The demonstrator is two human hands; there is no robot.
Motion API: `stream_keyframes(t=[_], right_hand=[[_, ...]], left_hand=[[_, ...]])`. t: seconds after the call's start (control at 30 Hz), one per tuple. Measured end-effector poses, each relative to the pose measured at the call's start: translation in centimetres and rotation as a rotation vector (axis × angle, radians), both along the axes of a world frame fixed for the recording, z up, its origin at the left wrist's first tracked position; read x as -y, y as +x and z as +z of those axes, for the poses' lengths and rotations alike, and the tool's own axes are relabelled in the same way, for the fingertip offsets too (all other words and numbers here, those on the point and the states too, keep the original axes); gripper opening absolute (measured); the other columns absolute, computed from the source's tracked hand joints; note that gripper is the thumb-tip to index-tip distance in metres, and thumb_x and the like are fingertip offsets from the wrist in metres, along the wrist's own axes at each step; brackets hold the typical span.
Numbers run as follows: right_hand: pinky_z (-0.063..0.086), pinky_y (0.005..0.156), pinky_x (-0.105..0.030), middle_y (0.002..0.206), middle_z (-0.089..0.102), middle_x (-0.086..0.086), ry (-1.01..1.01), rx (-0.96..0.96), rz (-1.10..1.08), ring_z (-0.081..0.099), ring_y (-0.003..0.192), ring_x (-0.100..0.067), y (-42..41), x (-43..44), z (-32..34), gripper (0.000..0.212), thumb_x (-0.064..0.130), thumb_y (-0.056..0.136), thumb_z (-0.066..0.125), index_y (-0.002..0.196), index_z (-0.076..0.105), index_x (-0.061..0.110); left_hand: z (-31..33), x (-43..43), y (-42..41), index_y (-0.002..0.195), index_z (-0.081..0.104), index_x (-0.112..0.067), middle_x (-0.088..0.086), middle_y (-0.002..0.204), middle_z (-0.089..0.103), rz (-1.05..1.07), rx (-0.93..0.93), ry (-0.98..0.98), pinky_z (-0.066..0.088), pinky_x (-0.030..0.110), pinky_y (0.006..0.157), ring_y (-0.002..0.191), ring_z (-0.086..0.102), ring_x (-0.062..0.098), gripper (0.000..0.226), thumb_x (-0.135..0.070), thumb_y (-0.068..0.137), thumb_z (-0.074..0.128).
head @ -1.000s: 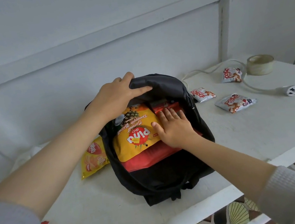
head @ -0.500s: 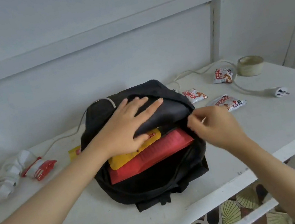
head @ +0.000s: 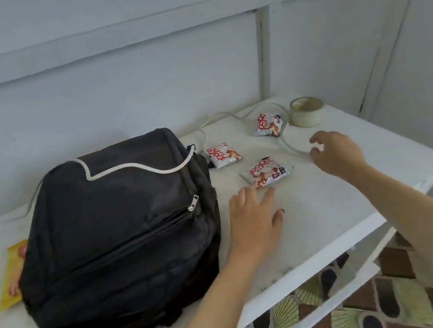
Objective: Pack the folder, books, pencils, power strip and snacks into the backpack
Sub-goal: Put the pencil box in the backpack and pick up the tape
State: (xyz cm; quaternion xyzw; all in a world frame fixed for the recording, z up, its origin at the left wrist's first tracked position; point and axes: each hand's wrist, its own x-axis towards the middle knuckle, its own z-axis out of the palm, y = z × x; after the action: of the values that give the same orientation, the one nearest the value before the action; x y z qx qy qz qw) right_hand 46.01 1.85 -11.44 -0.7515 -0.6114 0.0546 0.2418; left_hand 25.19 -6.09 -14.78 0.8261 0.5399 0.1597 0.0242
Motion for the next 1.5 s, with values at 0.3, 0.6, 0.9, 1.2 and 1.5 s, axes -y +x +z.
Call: stream_keyframes(t=[0.3, 0.6, 0.9, 1.2, 1.5], right_hand=[[0.041, 0.088, -0.041, 0.126, 0.046, -0.022, -0.101, 0.166, 0.062, 0.04, 0.119, -0.037, 6.5, -7.8, 0.0, 0.05, 0.013, 0.089, 0.045, 0.138, 0.04, 0.017], [0.042, 0.087, -0.042, 0.115, 0.053, -0.029, -0.117, 0.09, 0.123, 0.05, 0.107, -0.044, 7.5, -12.6, -1.4, 0.051, 0.016, 0.089, 0.05, 0.137, 0.036, 0.016], [0.039, 0.086, -0.039, 0.11, 0.061, -0.02, 0.079, -0.053, 0.042, 0.053, 0.106, -0.039, 4.5, -8.5, -0.7, 0.039, 0.027, 0.086, 0.06, 0.122, 0.053, 0.015], [0.035, 0.073, -0.028, 0.099, 0.063, -0.008, 0.216, -0.493, 0.265, 0.054, 0.094, -0.025, -3.5, 1.9, 0.5, 0.025, 0.02, 0.082, 0.067, 0.105, 0.059, 0.015], [0.037, 0.075, -0.022, 0.095, 0.056, 0.023, 0.269, -0.642, 0.41, 0.053, 0.091, -0.012, -11.2, 10.3, 0.8, 0.026, 0.017, 0.081, 0.07, 0.091, 0.052, 0.033]], left_hand=[[-2.7, -0.8, 0.6, 0.147, 0.006, -0.036, 0.005, 0.157, -0.001, 0.204, -0.018, -0.224, -0.006, 0.035, 0.114, 0.144, -0.005, 0.019, 0.057, -0.05, 0.096, 0.028], [-2.5, -0.5, 0.6, 0.146, 0.011, -0.042, -0.005, 0.157, 0.0, 0.211, 0.069, -0.244, -0.011, 0.025, 0.111, 0.143, -0.006, 0.009, 0.06, -0.057, 0.089, 0.022], [-1.6, 0.0, 0.5, 0.146, 0.021, -0.035, -0.002, 0.157, 0.007, 0.186, 0.106, -0.262, -0.002, 0.026, 0.114, 0.143, 0.002, 0.011, 0.053, -0.044, 0.096, 0.037], [4.5, 5.9, -6.2, 0.125, 0.056, -0.02, -0.008, 0.121, 0.057, -0.054, 0.142, 0.033, 0.026, 0.004, 0.097, 0.113, 0.044, 0.002, 0.035, -0.015, 0.091, 0.055], [3.9, 10.3, -20.2, 0.12, 0.062, -0.011, 0.013, 0.111, 0.065, -0.174, -0.468, 0.655, 0.041, 0.038, 0.089, 0.101, 0.055, 0.026, 0.034, -0.001, 0.089, 0.051]])
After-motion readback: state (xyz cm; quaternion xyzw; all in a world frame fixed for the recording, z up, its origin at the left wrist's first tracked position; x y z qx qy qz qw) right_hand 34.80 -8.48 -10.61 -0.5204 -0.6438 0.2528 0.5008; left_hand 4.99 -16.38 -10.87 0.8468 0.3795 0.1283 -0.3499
